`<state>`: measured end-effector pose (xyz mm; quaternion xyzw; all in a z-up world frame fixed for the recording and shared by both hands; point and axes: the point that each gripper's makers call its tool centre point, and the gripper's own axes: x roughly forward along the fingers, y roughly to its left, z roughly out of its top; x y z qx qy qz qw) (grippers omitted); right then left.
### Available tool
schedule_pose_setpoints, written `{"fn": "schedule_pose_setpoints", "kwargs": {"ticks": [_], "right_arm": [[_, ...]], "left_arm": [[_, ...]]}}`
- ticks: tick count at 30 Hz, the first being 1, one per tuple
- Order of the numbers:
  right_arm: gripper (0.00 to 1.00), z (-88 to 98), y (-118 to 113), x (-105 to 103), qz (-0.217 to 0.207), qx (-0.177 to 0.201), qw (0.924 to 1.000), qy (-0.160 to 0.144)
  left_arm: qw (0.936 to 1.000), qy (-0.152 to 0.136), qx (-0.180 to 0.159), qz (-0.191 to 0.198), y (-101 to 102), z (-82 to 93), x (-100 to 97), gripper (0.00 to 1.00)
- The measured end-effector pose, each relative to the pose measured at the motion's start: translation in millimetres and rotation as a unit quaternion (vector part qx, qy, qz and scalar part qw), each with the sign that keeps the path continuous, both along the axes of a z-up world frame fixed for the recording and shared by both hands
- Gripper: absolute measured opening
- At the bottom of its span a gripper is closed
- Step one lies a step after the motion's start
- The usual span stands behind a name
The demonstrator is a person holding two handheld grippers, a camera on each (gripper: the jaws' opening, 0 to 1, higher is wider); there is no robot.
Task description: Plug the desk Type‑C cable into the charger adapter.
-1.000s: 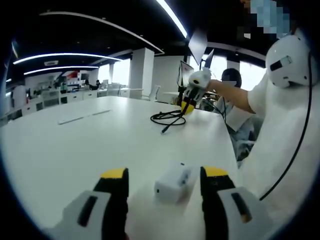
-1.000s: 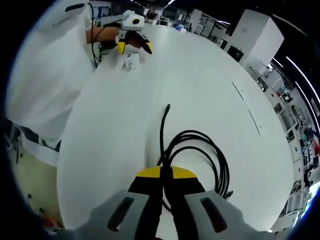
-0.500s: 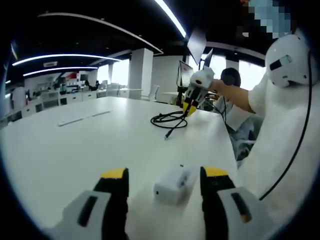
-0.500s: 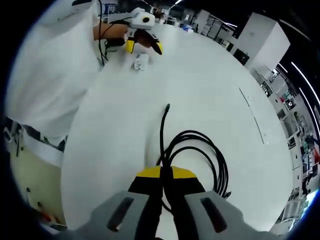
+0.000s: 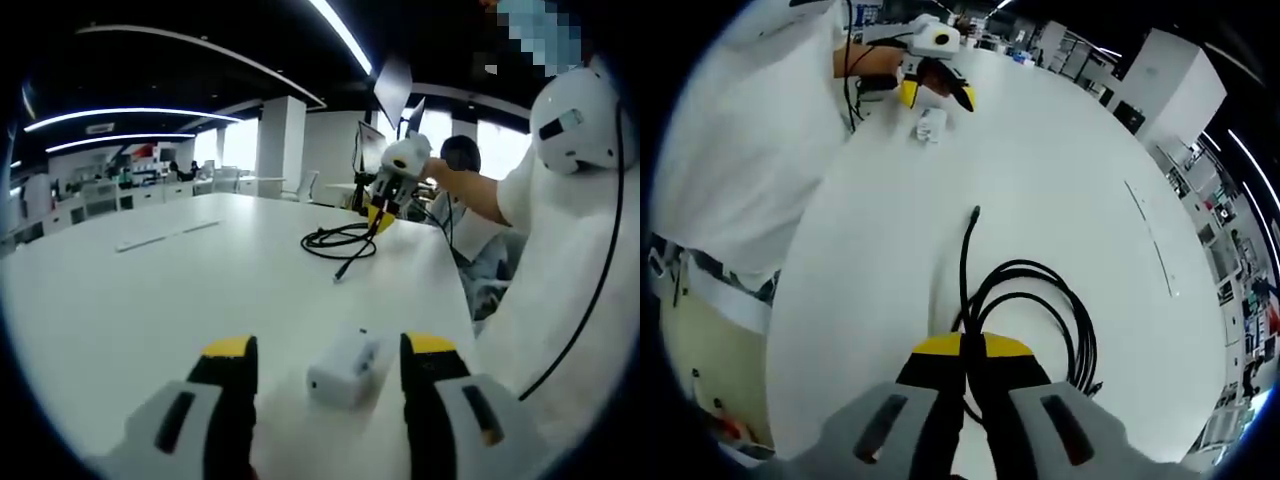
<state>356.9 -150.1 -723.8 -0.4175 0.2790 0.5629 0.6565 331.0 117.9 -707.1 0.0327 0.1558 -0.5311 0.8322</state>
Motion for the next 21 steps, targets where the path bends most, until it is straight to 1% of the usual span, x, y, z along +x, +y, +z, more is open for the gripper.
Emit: {"fn": "schedule_pose_setpoints", "kwargs": {"ticks": [7, 15, 17, 19, 21], "right_arm": [[0.02, -1.4, 9.1, -9.4, 0.014, 0.003, 0.9999, 0.003], [0.02, -0.4, 12.5, -12.1, 0.017, 0.005, 0.9998, 0.001], [0.02, -0.6, 14.8, -14.7, 0.019, 0.01, 0.9998, 0.004], [0.02, -0.4, 17.8, -17.9, 0.019, 0.024, 0.9994, 0.014], [0.02, -1.5, 17.6, -18.0, 0.019, 0.025, 0.9994, 0.014]], "left_arm": [[1.0, 0.001, -0.001, 0.0, -0.1, -1.1, -0.4, 0.57], [1.0, 0.001, -0.002, 0.001, 1.1, -1.2, -0.7, 0.57], [1.0, 0.001, -0.002, 0.001, 1.1, -1.8, -0.9, 0.57], [1.0, 0.002, -0.001, 0.0, 0.9, -3.1, -1.8, 0.57], [1.0, 0.002, -0.001, -0.001, 0.8, -3.4, -2.2, 0.57]]}}
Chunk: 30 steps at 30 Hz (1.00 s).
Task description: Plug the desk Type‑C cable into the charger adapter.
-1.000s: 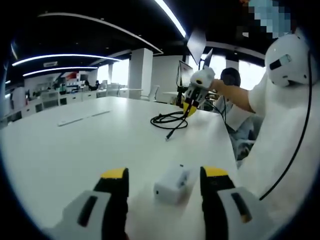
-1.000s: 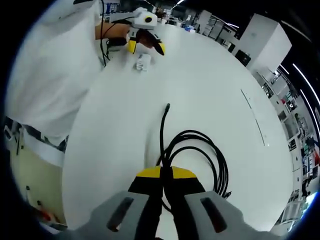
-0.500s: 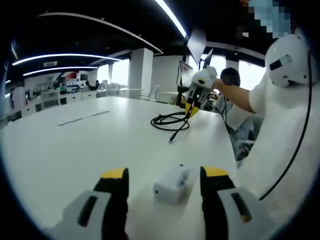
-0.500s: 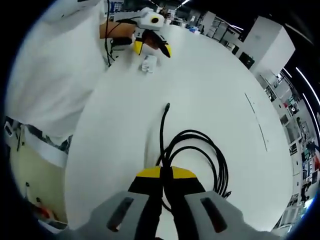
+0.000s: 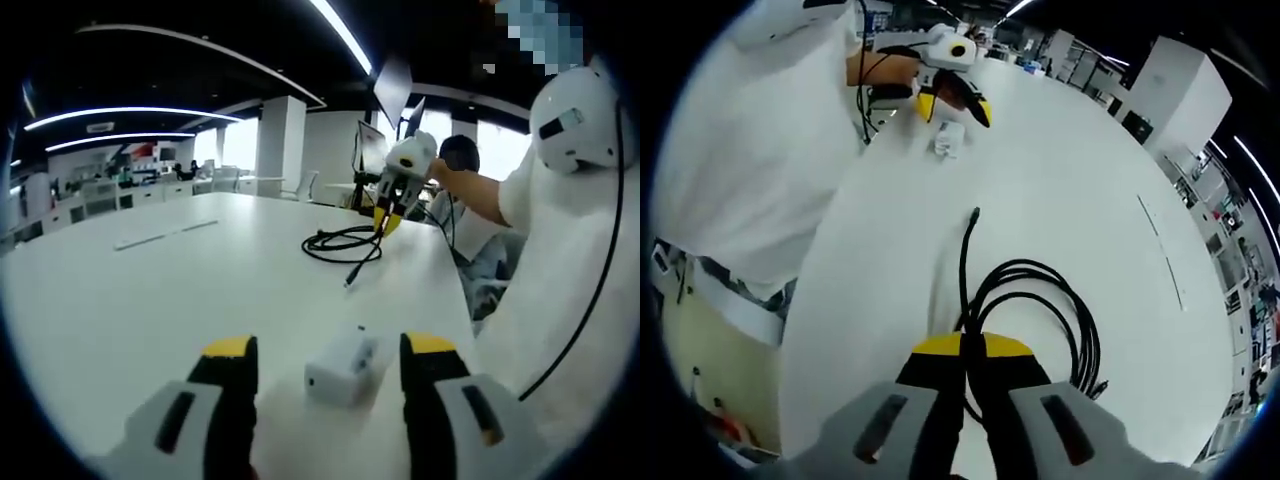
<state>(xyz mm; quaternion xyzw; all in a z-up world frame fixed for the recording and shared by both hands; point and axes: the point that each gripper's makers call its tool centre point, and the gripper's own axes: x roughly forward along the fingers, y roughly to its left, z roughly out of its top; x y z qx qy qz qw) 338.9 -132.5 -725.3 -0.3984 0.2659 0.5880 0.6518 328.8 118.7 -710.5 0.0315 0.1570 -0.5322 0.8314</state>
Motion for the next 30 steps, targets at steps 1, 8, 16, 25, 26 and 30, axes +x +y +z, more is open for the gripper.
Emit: {"fn": "schedule_pose_setpoints", "kwargs": {"ticks": [1, 8, 16, 25, 26, 30], "right_arm": [[0.02, -1.3, 1.0, -2.0, 0.002, -0.002, 1.0, 0.001], [0.02, -0.1, 5.4, -4.6, 0.007, 0.005, 1.0, 0.001], [0.02, -0.2, 11.7, -9.9, 0.01, 0.032, 0.9994, 0.012], [0.02, -0.2, 19.2, -16.3, 0.015, 0.054, 0.9983, 0.016], [0.02, -0.3, 20.1, -16.9, 0.015, 0.057, 0.9981, 0.017], [0.02, -0.6, 23.5, -18.8, 0.017, 0.074, 0.9969, 0.021]], "left_arm": [[1.0, 0.0, -0.002, 0.0, 0.0, 0.5, -0.1, 0.57], [1.0, 0.001, -0.002, 0.0, -0.4, 0.2, -0.6, 0.57], [1.0, 0.001, 0.0, 0.001, 0.4, -0.2, -1.3, 0.57], [1.0, 0.001, 0.003, -0.001, -0.2, -0.3, -2.1, 0.57], [1.0, 0.0, 0.003, -0.001, -0.2, 0.0, -2.0, 0.57], [1.0, -0.001, 0.005, -0.001, 0.2, 1.1, -1.7, 0.57]]}}
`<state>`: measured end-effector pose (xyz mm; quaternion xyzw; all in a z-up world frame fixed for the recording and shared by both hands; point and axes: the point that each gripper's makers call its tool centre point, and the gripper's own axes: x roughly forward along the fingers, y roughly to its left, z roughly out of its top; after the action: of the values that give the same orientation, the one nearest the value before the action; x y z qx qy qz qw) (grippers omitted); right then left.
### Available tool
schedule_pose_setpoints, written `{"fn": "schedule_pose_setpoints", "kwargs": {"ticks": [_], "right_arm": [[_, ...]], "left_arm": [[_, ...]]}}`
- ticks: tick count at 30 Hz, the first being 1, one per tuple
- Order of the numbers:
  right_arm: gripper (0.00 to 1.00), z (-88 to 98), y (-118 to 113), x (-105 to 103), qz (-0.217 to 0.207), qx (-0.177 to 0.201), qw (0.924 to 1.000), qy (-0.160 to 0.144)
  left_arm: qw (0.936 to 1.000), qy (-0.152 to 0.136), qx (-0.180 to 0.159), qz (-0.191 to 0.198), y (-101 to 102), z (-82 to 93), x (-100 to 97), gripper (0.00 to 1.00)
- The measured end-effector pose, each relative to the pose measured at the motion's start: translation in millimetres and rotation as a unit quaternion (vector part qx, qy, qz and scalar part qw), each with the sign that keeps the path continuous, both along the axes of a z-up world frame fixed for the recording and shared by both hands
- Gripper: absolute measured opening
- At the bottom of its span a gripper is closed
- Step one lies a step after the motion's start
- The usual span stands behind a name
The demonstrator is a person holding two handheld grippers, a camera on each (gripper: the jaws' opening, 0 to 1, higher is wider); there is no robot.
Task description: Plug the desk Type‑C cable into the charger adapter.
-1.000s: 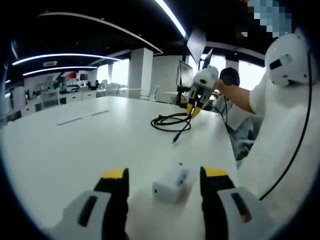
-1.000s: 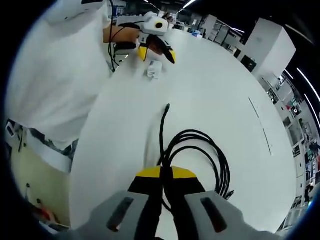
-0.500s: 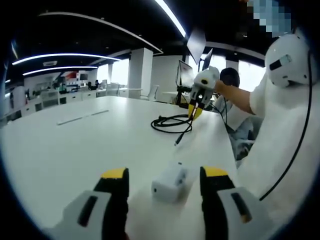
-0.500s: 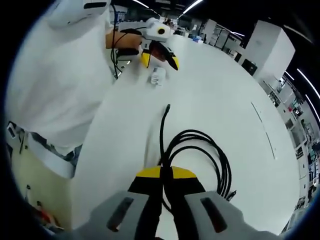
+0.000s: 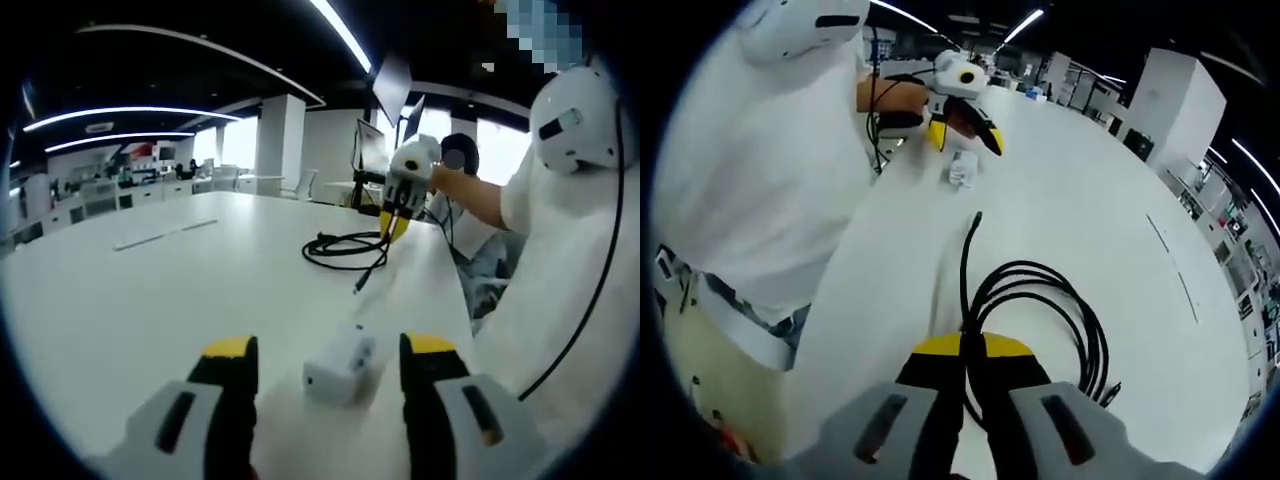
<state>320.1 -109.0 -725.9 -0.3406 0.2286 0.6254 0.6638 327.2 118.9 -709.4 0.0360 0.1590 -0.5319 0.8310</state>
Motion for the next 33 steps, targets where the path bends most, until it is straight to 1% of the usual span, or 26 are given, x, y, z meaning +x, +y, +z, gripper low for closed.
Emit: {"fn": "schedule_pose_setpoints", "kwargs": {"ticks": [5, 19, 33], "right_arm": [[0.02, -3.1, 0.2, -1.0, 0.002, 0.002, 1.0, 0.0], [0.02, -7.7, 7.1, -9.3, 0.012, 0.027, 0.9995, 0.007], [0.02, -10.9, 10.5, -14.8, 0.015, 0.038, 0.9991, 0.01]], "left_arm": [[1.0, -0.001, 0.002, 0.0, 0.3, 0.7, 0.3, 0.57], [1.0, -0.001, 0.01, -0.002, -0.6, 0.3, 0.2, 0.57], [0.9999, 0.002, 0.013, -0.006, -3.1, -1.1, -1.3, 0.57]]}}
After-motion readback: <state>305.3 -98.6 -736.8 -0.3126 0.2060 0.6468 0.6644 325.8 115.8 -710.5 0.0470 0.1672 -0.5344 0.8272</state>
